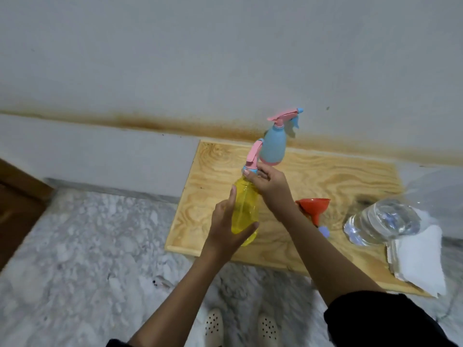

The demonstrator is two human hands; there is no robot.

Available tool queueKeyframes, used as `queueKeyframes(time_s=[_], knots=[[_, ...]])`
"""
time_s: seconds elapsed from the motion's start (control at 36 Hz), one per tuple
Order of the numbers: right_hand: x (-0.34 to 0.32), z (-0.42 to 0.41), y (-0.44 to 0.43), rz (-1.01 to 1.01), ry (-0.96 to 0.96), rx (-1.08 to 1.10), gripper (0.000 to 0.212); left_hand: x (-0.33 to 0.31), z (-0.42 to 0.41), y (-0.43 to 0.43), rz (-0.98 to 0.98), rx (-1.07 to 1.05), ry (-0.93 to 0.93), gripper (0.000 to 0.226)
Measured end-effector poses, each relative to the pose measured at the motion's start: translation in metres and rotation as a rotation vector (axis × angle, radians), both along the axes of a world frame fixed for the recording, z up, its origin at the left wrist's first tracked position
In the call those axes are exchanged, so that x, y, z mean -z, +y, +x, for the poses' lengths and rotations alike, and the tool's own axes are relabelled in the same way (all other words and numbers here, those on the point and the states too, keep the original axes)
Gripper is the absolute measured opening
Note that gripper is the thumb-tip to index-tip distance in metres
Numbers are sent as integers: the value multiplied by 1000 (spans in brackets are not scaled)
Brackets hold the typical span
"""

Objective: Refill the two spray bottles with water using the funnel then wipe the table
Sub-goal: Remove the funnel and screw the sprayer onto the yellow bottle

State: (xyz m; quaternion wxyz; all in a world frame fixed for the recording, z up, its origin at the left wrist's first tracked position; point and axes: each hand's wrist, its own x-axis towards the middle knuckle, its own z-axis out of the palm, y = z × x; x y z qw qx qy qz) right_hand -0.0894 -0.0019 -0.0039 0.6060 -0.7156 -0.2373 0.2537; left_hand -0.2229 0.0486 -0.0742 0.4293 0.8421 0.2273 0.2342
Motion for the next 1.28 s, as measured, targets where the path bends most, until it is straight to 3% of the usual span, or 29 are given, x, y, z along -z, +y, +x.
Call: queueKeyframes(time_s=[0.11, 0.22, 0.25, 0.31, 0.33, 0.42, 0.72, 0.94, 1.28], knots=[[18, -21, 4, -61, -10, 106, 41, 11, -9, -28, -32, -194, 53, 90], [41, -28, 5, -186, -106, -21, 74, 25, -19, -52, -99, -305, 78, 92], [44, -27, 6, -194, -108, -73, 67, 28, -21, -58, -98, -318, 89, 91], [49, -26, 7, -191, -130, -163, 33, 33, -24, -68, -81, -346, 107, 90], [50, -27, 7, -183, -133, -191, 29, 35, -25, -74, -70, -363, 116, 89], [59, -32, 5, -183, -123, -220, 36, 39, -28, -89, -77, -420, 140, 88], [79, -45, 2, -226, -118, -211, 27, 41, -32, -113, -24, -523, 193, 88], [87, -36, -3, -319, -107, -216, 22, 43, -29, -121, -28, -512, 226, 88], [92, -32, -2, -280, 17, -269, 23, 45, -28, -121, -21, -506, 231, 97]])
